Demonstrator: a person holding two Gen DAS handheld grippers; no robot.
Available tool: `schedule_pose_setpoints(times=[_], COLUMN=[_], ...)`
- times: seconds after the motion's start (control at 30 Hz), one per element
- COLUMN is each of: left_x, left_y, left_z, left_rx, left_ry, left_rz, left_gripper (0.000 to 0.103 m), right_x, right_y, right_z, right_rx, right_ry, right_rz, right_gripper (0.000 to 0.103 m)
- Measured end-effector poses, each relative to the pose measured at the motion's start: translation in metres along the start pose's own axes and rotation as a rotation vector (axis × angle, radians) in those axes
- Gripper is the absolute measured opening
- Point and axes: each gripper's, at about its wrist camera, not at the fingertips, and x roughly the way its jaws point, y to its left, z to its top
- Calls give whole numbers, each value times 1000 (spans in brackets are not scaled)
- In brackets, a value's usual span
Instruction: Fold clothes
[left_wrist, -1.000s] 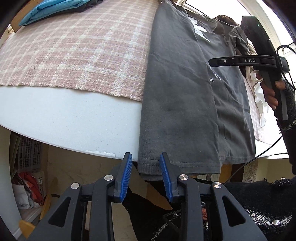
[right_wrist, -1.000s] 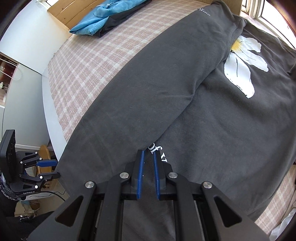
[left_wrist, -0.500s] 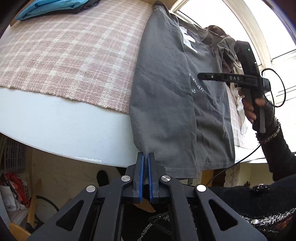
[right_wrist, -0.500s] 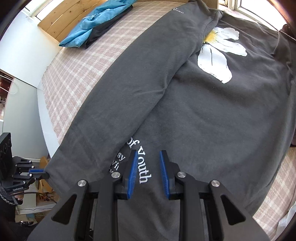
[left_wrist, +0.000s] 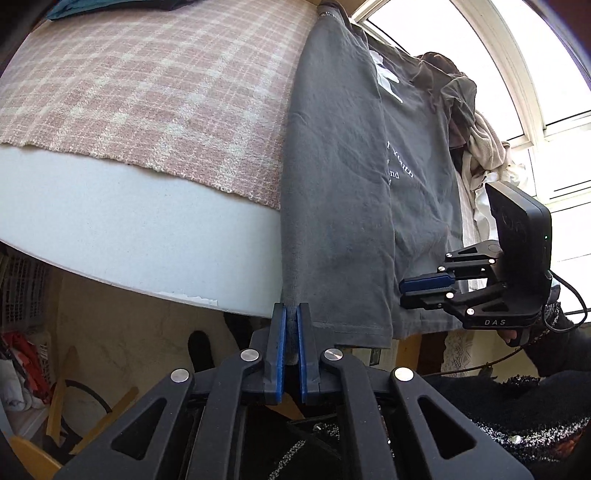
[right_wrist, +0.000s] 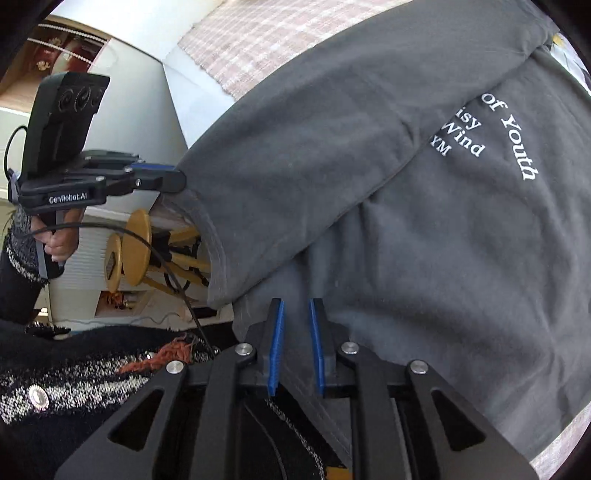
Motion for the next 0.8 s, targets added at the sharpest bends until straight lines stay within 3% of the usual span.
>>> schedule_pose_setpoints(times=[0.1, 0.23, 0.4, 0.53, 0.6, 0.73, 0.8], left_x=[-5, -15, -18, -1, 8, 31, 48], left_y=[3, -8, -31, -54, -75, -128, -161], left_z=[-4, 1, 16, 29, 32, 34, 34], left_rx=[18, 77, 177, 268, 323, 439, 507], left_ry=[13, -17, -53, -47, -45, -18, 9], left_rz=[25, 39, 50, 41, 6, -89, -118], left_gripper=[7, 7, 7, 7, 7, 22, 23], right_x=[-25, -41, -12, -21, -54, -141, -195], right_y=[-20, -26, -22, -28, -51, -120, -167], right_z=[15, 46, 56, 27, 9, -27, -41], right_rx=[88, 90, 98, 166, 263, 493, 610], right_ry=[-108, -269, -231, -172, -247, -442, -552], right_rz=[-2, -106, -160, -69, -93, -233, -286], right_gripper=[14, 14, 16, 16, 17, 40, 43])
